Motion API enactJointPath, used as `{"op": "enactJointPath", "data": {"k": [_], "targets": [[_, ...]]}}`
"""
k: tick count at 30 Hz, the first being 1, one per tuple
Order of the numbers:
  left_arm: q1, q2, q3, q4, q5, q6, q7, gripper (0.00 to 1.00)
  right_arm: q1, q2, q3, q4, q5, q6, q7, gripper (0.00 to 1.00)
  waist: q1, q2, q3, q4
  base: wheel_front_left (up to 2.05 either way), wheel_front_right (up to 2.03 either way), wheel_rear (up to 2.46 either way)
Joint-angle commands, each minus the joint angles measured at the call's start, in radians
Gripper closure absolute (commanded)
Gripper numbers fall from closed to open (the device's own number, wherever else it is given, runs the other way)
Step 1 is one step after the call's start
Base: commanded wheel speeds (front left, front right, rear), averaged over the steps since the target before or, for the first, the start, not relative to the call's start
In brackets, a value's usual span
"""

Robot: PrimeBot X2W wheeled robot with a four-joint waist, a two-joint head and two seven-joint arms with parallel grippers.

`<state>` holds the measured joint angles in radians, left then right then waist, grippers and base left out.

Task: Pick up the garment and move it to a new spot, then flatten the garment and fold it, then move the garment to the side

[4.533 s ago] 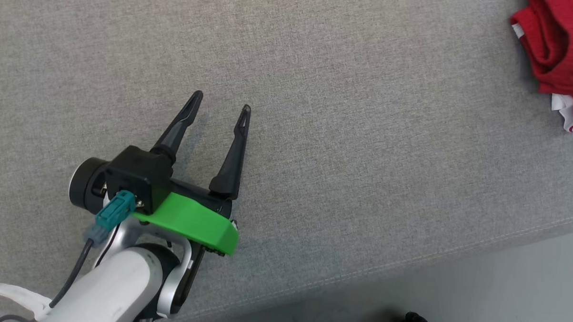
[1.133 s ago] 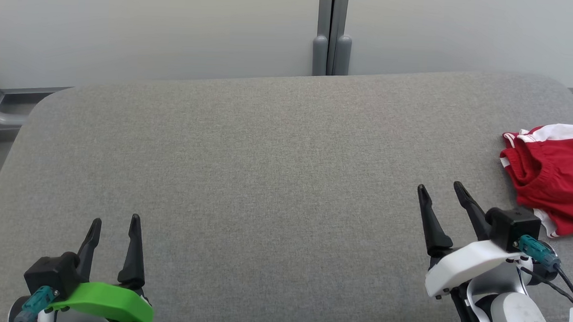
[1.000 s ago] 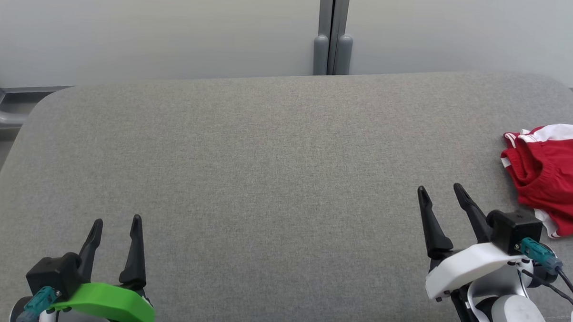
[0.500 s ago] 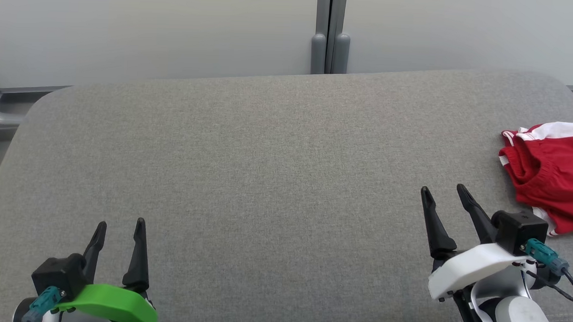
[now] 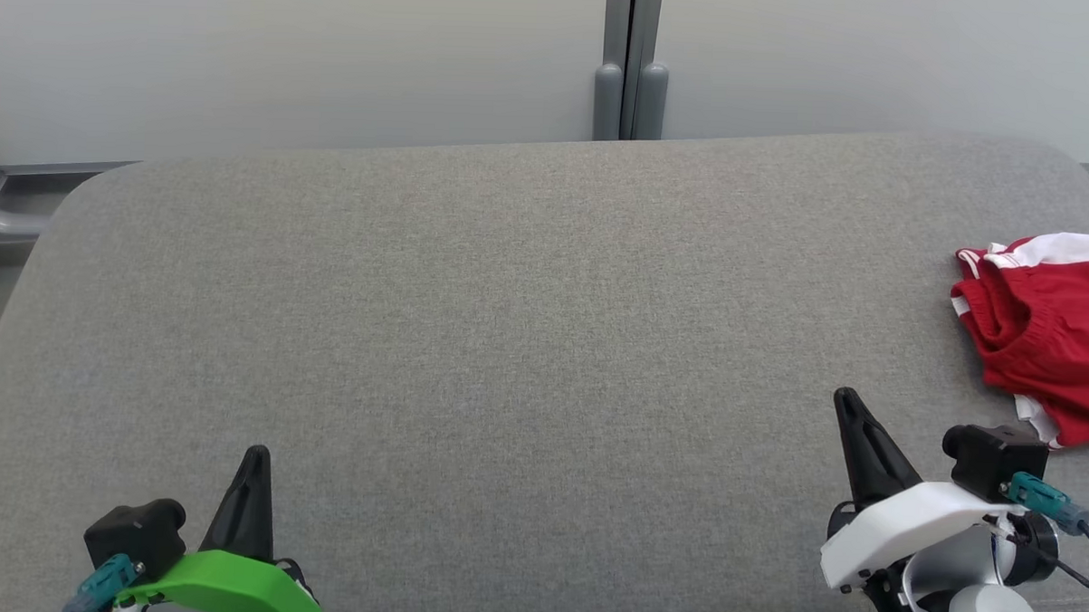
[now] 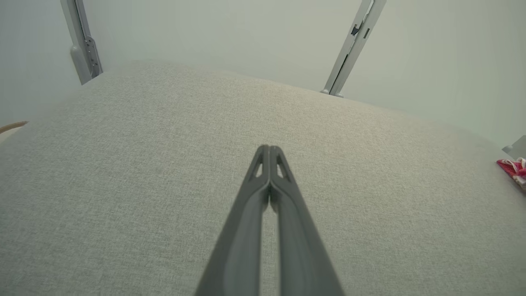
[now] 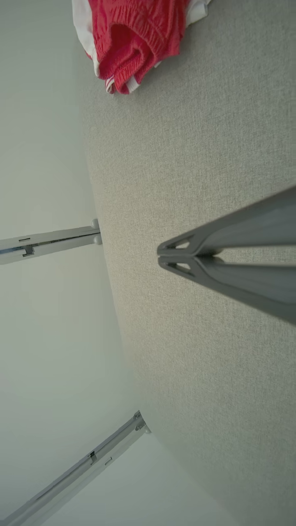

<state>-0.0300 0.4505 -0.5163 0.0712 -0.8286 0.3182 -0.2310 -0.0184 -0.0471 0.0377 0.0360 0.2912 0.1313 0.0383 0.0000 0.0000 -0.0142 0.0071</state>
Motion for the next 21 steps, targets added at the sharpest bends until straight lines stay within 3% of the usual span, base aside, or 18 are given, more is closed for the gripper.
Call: {"op": "enactJointPath", "data": {"k": [1,21], "targets": [[-0.014,-0.003,0.03,-0.008,-0.035,-0.018,0.005,1.0,-0.019,-0.006,-0.013,-0.005,0.057,0.0,0.005,1.0,0.0,0.0,0.0,0.0,0.0,0.0,0.0],[-0.04,-0.11,0.148,0.044,-0.245,-0.137,0.056,1.0,-0.043,-0.021,-0.078,0.057,0.414,0.0,0.05,1.0,0.0,0.0,0.003,-0.001,0.0,0.0,0.0]]}}
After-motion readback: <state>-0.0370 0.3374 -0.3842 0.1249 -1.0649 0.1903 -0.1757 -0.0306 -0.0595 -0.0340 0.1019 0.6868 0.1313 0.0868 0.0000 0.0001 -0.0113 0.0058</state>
